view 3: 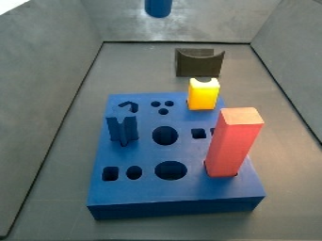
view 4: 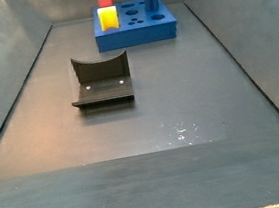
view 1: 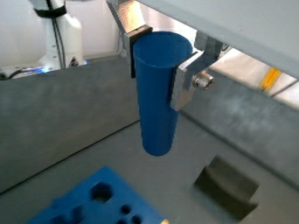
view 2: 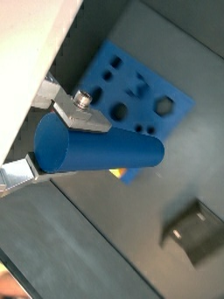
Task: Pick up the round object. Move up. Place the round object on the fixture. Regrasp the round object. Move to above the board. Insert the round object.
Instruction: Move to above the board, then insert the round object.
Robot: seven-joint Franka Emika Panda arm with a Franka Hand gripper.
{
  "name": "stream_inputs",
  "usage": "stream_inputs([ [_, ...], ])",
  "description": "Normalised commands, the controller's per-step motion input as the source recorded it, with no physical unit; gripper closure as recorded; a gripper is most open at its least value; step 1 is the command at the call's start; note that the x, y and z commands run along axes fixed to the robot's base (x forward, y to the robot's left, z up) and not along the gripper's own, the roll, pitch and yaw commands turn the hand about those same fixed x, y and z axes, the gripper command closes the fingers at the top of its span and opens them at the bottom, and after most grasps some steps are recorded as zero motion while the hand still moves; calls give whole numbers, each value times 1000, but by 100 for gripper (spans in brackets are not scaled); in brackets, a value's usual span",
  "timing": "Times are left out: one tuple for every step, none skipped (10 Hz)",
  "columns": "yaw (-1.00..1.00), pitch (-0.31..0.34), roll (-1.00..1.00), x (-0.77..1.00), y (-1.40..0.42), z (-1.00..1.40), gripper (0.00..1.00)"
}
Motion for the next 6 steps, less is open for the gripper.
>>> stream_inputs([
  [-65,-64,-1000,-88,5,2,100],
  [-51,-71,-887,-73,36,-2,100],
  [-35,-66,-665,-66,34,1,100],
  [-27,-59,-462,-57,26,-3,100],
  [-19,-46,-307,-45,20,-2,100],
  [0,0,-6,0,0,-9,100],
])
